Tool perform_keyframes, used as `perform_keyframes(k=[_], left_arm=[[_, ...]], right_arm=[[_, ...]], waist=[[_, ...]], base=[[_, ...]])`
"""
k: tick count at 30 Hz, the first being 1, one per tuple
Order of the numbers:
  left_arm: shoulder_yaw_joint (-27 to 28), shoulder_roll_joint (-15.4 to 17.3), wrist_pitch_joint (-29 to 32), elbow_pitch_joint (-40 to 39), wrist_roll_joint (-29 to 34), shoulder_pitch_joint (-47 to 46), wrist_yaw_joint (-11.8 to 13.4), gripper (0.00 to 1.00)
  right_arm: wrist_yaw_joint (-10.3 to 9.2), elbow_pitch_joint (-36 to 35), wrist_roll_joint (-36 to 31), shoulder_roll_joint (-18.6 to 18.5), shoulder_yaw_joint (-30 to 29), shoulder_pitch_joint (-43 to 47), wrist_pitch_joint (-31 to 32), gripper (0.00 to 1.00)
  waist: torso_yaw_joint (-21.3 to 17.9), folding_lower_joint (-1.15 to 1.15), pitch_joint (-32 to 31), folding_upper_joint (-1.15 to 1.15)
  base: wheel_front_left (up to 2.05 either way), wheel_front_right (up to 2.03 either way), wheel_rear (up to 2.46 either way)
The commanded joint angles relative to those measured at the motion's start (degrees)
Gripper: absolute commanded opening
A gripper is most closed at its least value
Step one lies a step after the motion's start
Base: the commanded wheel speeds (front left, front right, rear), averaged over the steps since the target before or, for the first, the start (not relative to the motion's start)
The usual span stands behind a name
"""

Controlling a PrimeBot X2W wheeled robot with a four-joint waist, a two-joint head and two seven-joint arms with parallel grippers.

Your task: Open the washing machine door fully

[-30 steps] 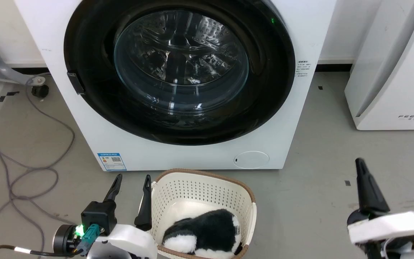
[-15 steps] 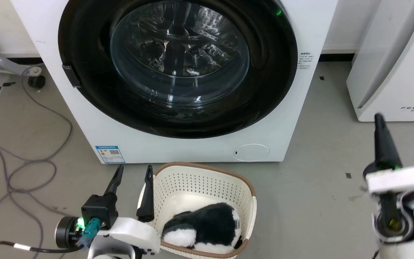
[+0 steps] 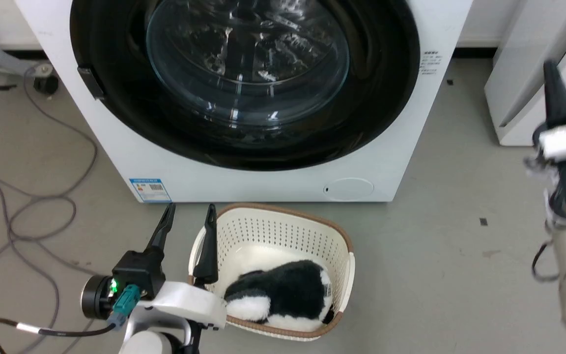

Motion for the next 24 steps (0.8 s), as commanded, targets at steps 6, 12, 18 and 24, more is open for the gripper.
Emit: perform_keyframes(k=[6,12,18,24], left_arm=[[-1.2,0.0,-1.2,-0.6,-0.9,-2.7,0.0,1.0],[-1.9,0.0,-1.8,-0.7,-1.4,-3.8,-0.1,1.0],[-2.5,0.0,-2.5,-1.3,-1.9,-5.2,0.0,1.0],[-3.3,0.0,-3.2,-1.7,-2.3,-6.9,0.0,1.0]], right_arm=[[0.05,9.1,4.0,-3.4,3.0,-12.2,4.5,0.0],[0.05,14.5,5.6,-4.7,5.9,-19.6,9.6,0.0],[0.05,20.1,8.1,-4.3,9.3,-27.8,17.5,0.0],[0.05,23.5,9.5,-3.7,13.7,-35.8,25.3,0.0]], waist=[[0.8,0.0,2.6,0.0],[1.3,0.0,4.1,0.0],[1.5,0.0,6.1,0.0],[1.8,0.0,8.9,0.0]], base=[[0.0,0.0,0.0],[0.0,0.0,0.0],[0.0,0.0,0.0],[0.0,0.0,0.0]])
